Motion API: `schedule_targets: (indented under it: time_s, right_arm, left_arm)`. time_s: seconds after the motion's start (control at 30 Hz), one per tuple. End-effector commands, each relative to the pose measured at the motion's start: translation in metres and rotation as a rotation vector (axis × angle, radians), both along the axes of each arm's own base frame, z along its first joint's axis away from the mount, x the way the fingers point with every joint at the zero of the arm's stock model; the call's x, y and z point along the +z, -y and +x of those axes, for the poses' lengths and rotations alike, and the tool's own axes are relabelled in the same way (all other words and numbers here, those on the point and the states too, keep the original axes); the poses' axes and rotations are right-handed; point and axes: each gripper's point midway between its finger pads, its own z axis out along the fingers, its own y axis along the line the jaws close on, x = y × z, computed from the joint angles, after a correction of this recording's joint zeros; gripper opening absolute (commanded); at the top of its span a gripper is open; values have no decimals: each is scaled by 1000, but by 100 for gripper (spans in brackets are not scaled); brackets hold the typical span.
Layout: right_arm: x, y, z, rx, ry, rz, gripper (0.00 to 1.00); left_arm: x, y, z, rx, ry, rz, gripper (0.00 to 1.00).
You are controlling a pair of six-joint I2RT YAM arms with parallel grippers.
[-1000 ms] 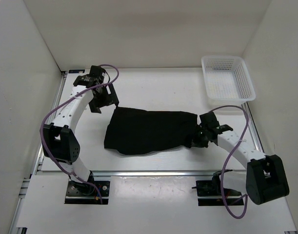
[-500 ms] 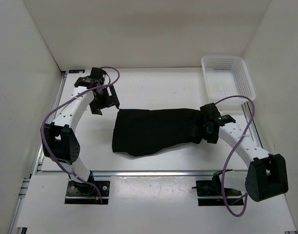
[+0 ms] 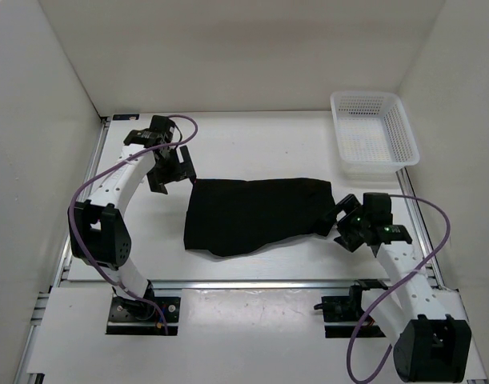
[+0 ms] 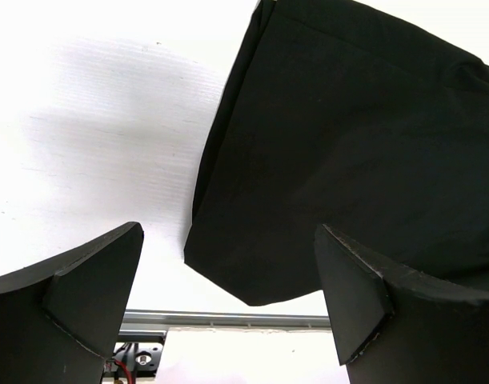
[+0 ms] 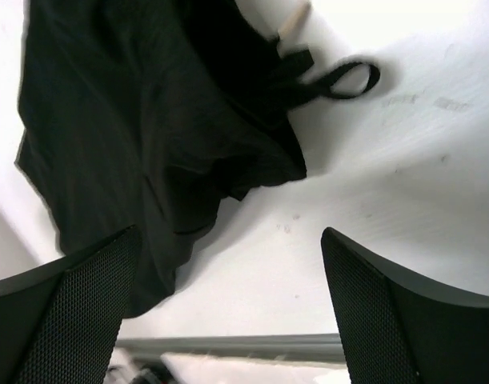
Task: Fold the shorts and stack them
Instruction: Fold the shorts
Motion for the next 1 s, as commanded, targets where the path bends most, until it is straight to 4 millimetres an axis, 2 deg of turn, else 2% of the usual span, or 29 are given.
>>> schedule_targets:
  time_s: [0.0,0.03,0.2,0.33,0.4,0.47,0.53,0.57,0.6,0.63,0.67,0.7,0.73,0.83,0.87,0.9,0.97]
  right_arm:
    - [-3,-25,5,-26,-1,213,96]
    - [-3,-26,13,-42,33,240,96]
    - [-25,-28,22,-122,71,324,95]
    - [-44,-8,35,-188,104,210,94]
    - [-45,4,47,-230,121,154,91]
    - [-44,7,58,-244,150,142,88]
    - [-48,5,67,-234,133,115,80]
    - [-57,4,68,-234,101,96,76]
    - [-52,4,75,-220,113,86,70]
    - [-54,2,75,-209,102,68,56]
    - [-55,6,78,-223,94,50,48]
    - [-55,0,78,-194,92,33,39]
    - [-53,3,79,-187,97,11,23]
    - [-45,5,84,-163,98,-58,0]
    - [-40,7,86,-141,100,-90,0]
    - [-37,6,87,-125,102,-114,0]
    - [-35,10,85,-104,86,-165,0]
  left_arm:
    - [18,1,0,-19,64,-11,100]
    - [18,1,0,-19,64,-11,100]
    - [18,0,-2,-28,56,-6,100]
    - [15,-5,-3,-24,50,8,100]
    - [12,-8,-2,-15,51,7,100]
    - [3,-9,-3,-9,31,-1,100]
    - [-14,-14,-5,17,-1,-21,97]
    - [-23,-10,-8,9,-28,-42,97]
    - [-31,-11,-9,15,-48,-53,95]
    - [-42,-9,-13,23,-62,-68,92]
    - [-51,-6,-16,29,-86,-82,86]
    - [-59,-2,-19,23,-105,-101,84]
    - [-69,-3,-25,33,-133,-100,80]
    - [-84,3,-28,29,-156,-107,63]
    - [-91,6,-31,31,-175,-106,56]
    - [-94,6,-32,40,-187,-106,38]
    - [-100,4,-36,52,-198,-97,21]
